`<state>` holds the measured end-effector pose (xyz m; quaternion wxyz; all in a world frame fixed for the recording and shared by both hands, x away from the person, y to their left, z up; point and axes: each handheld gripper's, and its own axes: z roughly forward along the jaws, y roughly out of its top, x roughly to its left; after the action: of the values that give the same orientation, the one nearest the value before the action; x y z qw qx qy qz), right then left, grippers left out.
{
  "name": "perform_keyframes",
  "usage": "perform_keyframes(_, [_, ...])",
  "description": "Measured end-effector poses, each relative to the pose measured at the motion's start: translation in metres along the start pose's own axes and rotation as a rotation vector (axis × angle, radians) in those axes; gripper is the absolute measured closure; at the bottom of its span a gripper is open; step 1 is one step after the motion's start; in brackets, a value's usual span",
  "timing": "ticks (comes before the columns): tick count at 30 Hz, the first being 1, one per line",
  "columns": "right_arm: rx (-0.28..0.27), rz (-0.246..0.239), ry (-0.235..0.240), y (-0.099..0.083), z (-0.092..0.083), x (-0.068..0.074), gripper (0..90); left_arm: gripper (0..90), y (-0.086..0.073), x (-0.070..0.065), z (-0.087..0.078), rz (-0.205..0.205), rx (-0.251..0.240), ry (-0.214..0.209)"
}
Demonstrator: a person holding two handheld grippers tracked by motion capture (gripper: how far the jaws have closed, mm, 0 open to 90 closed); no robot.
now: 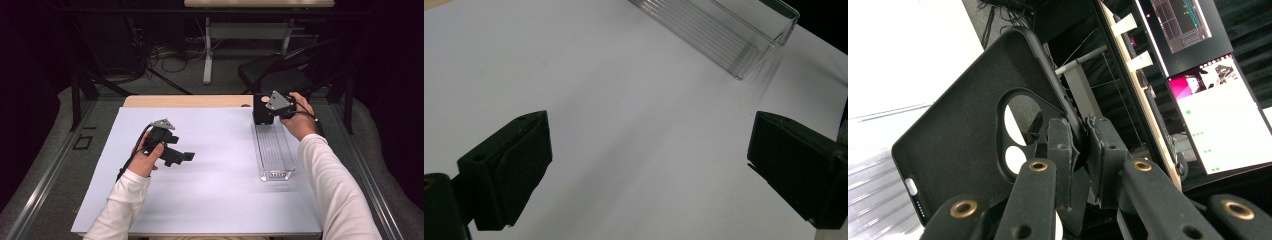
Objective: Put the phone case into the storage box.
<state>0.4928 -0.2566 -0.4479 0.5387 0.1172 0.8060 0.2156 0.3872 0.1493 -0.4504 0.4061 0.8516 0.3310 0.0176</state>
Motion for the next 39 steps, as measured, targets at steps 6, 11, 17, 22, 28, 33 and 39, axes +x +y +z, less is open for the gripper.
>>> perform_keyframes(6, [0.013,-0.014,-0.003,-0.004,0.001,-0.002,81.2,4.4,0.0,0.0,0.001,0.001,0.002,0.001])
perform_keyframes(11, [0.033,-0.042,-0.003,-0.009,0.002,-0.004,81.2,4.4,0.0,0.0,0.001,0.0,0.004,0.001])
perform_keyframes(17, [0.043,-0.007,0.003,-0.014,0.004,-0.007,81.1,4.4,0.0,0.0,0.001,-0.003,0.001,-0.001])
perform_keyframes(22, [0.049,0.01,0.0,-0.014,0.005,-0.007,79.4,4.4,0.0,0.0,0.001,-0.004,0.002,0.0])
perform_keyframes(28, [0.055,0.033,0.005,-0.014,0.008,-0.007,73.8,4.4,0.0,0.001,0.0,0.0,0.004,-0.001])
perform_keyframes(33, [0.066,0.042,0.0,-0.015,0.01,-0.006,68.8,4.4,-0.001,0.001,0.0,0.0,0.005,0.001])
perform_keyframes(39, [0.068,0.065,-0.003,-0.015,0.01,-0.006,59.8,4.4,0.0,0.002,0.0,-0.004,0.003,0.001])
